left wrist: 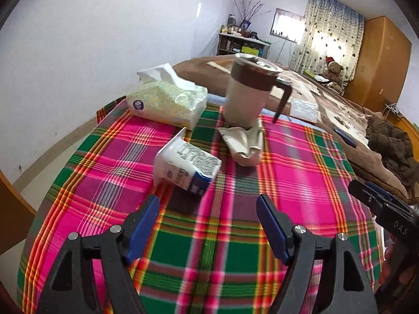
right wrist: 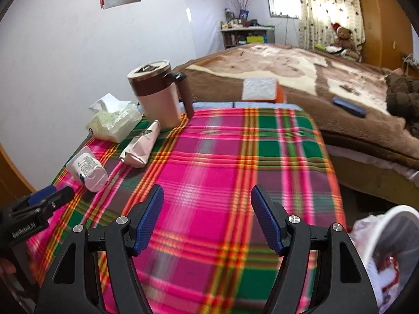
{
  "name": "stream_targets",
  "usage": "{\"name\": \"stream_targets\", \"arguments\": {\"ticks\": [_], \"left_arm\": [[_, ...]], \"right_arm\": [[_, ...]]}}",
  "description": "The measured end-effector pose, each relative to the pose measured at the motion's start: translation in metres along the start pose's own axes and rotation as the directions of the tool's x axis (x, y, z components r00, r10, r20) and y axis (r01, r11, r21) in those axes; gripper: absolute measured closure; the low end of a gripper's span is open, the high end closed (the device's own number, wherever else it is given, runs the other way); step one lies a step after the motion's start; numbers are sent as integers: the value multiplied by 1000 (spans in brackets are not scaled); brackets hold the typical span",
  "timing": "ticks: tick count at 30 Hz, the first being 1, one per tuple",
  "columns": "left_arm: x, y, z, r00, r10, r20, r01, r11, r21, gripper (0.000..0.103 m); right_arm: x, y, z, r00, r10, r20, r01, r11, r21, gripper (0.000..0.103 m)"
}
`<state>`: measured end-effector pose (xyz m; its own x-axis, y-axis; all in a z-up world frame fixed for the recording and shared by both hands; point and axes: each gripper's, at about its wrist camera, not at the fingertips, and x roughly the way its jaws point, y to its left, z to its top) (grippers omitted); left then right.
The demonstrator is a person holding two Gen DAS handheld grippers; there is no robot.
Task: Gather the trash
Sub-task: 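Grasp the white yogurt cup with the left tool while the right tool grasps the crumpled paper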
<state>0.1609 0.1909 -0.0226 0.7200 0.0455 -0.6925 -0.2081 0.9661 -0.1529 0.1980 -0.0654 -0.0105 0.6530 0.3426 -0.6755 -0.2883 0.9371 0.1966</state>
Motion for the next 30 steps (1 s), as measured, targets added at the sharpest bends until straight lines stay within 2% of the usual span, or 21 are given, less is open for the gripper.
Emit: {"name": "stream_targets", "arguments": {"ticks": [2, 10, 16, 25, 30], "left_arm": [[4, 6, 3, 1000, -18, 0, 18, 1000, -21, 25], [34, 10, 11, 999, -3, -42, 4, 1000, 21, 24], [44, 29, 14, 997, 36, -69, -36, 999, 9, 24], [33, 69, 20, 994, 104, -39, -106, 993, -46, 24], [23, 72, 24, 999, 52, -6, -52, 995, -86, 22]], "right_arm": [[8, 4, 5, 1000, 25, -7, -25, 999, 23, 32], [41, 30, 29, 998, 52, -30, -52, 999, -3, 32], [68, 45, 46, 994, 91, -63, -92, 996, 1, 32], [95, 61, 50, 982, 151, -113, -149, 989, 23, 32], [113, 70, 49, 976, 138, -166, -140, 990, 2, 32]]}}
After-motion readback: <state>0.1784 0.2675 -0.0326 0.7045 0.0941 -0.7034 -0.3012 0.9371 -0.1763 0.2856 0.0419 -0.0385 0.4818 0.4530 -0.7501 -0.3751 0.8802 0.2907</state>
